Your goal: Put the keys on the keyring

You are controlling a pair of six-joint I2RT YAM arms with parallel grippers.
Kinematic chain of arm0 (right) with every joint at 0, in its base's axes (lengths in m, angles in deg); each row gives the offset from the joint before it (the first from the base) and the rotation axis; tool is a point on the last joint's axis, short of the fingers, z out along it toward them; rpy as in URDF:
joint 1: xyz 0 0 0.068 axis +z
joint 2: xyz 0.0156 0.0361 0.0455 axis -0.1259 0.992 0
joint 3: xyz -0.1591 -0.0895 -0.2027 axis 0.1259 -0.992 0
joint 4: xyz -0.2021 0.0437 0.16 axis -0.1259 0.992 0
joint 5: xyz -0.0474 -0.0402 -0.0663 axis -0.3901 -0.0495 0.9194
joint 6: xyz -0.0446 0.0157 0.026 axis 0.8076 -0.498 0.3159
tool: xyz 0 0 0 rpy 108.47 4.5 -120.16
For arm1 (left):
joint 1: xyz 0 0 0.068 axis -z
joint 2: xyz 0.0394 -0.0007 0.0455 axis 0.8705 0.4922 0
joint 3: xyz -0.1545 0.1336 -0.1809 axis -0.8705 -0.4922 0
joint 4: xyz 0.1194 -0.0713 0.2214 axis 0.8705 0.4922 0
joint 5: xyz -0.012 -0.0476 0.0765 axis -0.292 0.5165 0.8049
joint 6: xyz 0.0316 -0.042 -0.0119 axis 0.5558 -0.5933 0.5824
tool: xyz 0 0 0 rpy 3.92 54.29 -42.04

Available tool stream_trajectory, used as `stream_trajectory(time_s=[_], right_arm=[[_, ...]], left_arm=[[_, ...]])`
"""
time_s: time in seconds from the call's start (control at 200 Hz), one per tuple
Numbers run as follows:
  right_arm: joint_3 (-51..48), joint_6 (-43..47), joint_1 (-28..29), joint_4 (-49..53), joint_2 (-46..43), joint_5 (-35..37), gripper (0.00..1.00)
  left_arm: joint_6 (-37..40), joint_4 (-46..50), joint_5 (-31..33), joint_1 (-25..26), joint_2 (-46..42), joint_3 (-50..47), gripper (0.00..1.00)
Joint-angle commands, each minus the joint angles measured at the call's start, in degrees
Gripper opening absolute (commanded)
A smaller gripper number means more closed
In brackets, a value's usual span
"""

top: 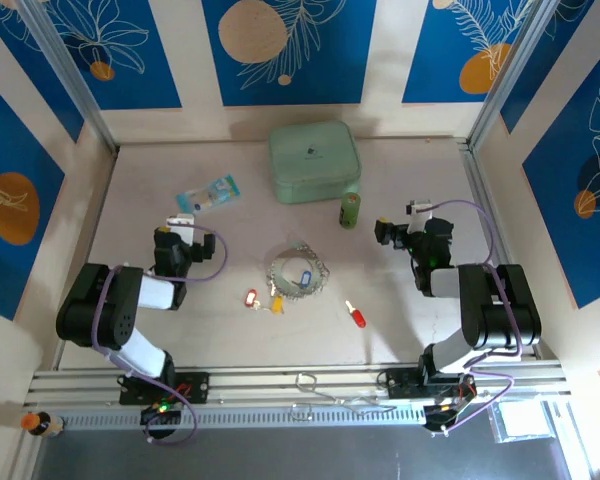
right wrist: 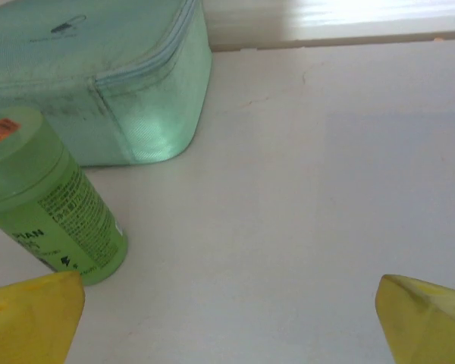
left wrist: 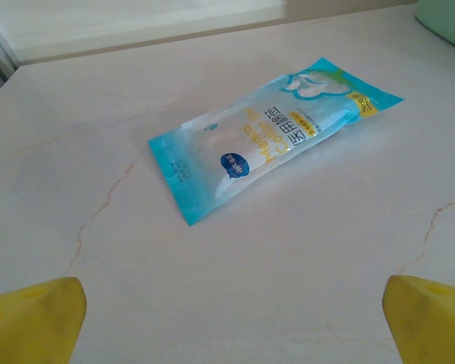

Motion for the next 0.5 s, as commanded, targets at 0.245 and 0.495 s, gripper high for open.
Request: stream_trajectory(time_s=[0.245, 0.495], right_arm=[[0.5, -0.7, -0.1, 1.3, -0.1, 0.9, 0.99], [0.7, -0.8, -0.2, 1.6, 0.0, 0.6, 0.99]], left_arm=[[-0.1, -0.2, -1.2, -0.7, -1.1, 0.7, 1.00], [-0.6, 0.8, -3.0, -1.4, -1.1, 1.2, 1.00]])
